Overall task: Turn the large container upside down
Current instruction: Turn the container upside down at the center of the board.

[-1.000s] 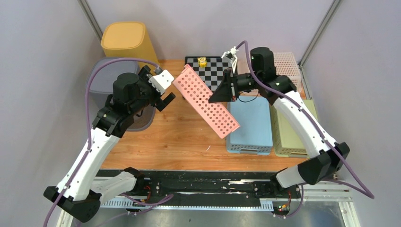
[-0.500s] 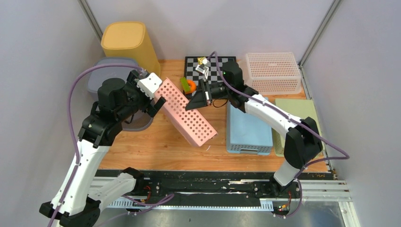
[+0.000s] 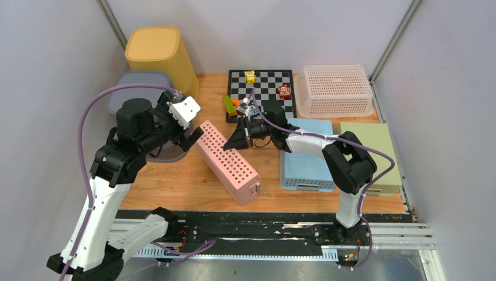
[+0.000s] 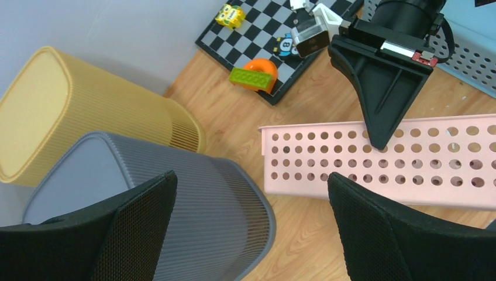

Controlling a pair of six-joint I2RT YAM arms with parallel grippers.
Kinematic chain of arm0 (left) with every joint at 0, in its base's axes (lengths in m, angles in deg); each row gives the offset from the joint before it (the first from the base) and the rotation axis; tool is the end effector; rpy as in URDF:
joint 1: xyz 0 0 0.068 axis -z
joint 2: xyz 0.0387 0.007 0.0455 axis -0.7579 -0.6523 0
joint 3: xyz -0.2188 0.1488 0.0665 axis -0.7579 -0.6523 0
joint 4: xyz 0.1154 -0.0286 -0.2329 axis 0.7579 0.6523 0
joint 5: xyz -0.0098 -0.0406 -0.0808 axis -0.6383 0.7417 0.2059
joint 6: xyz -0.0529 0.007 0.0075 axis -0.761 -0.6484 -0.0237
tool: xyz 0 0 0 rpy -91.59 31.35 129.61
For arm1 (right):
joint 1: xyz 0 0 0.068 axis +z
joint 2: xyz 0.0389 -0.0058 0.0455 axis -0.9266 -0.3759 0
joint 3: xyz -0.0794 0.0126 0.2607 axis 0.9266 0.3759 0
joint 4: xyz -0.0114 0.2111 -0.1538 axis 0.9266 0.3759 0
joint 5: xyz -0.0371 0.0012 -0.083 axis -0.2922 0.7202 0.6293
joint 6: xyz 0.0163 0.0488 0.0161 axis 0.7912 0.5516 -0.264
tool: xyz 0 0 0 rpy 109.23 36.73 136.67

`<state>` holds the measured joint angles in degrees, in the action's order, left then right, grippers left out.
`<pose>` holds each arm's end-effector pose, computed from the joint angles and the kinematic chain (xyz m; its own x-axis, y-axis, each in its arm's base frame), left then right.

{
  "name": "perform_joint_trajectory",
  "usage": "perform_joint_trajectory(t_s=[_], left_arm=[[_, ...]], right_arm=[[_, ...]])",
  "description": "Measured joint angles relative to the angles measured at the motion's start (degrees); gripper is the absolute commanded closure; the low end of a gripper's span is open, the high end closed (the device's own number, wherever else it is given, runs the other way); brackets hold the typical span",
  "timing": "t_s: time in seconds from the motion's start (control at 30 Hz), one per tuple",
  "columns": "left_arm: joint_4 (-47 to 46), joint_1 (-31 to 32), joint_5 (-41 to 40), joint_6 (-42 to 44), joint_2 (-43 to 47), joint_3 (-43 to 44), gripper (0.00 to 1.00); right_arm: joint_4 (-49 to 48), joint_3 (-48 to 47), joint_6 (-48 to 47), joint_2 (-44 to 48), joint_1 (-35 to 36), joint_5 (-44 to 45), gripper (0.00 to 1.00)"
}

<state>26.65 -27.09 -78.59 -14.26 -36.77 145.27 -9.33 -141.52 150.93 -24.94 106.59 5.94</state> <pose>0.1344 -0.0615 0.4482 -0.0237 0.5251 -0.8507 0.6114 0.6809 0.4032 0.2991 0.2802 0.2526 -0.9386 -0.2215 -0.2644 -0.2628 -0.0371 0.9641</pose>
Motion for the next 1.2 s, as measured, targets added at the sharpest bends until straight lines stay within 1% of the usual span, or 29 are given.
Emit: perform_joint_trajectory(t_s=[0.17, 0.33, 0.37, 0.5, 0.57, 0.8, 1.0, 1.2], left_arm=[[1.0, 0.0, 0.8, 0.9, -0.9, -0.1, 0.00], [1.2, 0.0, 1.3, 1.5, -1.5, -1.2, 0.00], [1.2, 0.0, 1.4, 1.5, -1.6, -1.5, 0.00], [1.2, 0.0, 1.9, 1.9, -2.6, -3.1, 0.00], [1.2, 0.0, 2.3, 1.9, -3.2, -3.8, 0.00], [0.3, 0.0, 3.1, 1.9, -3.5, -6.3, 0.00], [-2.9, 0.0, 4.1, 0.3, -3.5, -11.6, 0.00], [-7.3, 0.0, 4.9, -2.1, -4.2, -17.8, 0.00]], right_arm=[[-3.5, 2.7, 2.5, -0.9, -1.7, 0.0, 0.98], [-5.6, 3.6, 3.1, -0.9, -6.3, -0.3, 0.98], [-5.7, 3.7, 3.1, -0.9, -7.3, -0.3, 0.96], [-4.9, 3.6, 1.8, -0.9, -10.3, -0.7, 0.84], [-2.9, 3.1, -0.3, -0.9, -11.3, -1.5, 0.81], [7.8, 0.3, -9.6, -0.5, -14.5, -2.5, 0.75], [17.0, 0.0, -17.3, 1.1, -16.6, -2.4, 0.72], [25.4, -0.3, -25.8, 1.9, -16.8, -1.9, 0.69]])
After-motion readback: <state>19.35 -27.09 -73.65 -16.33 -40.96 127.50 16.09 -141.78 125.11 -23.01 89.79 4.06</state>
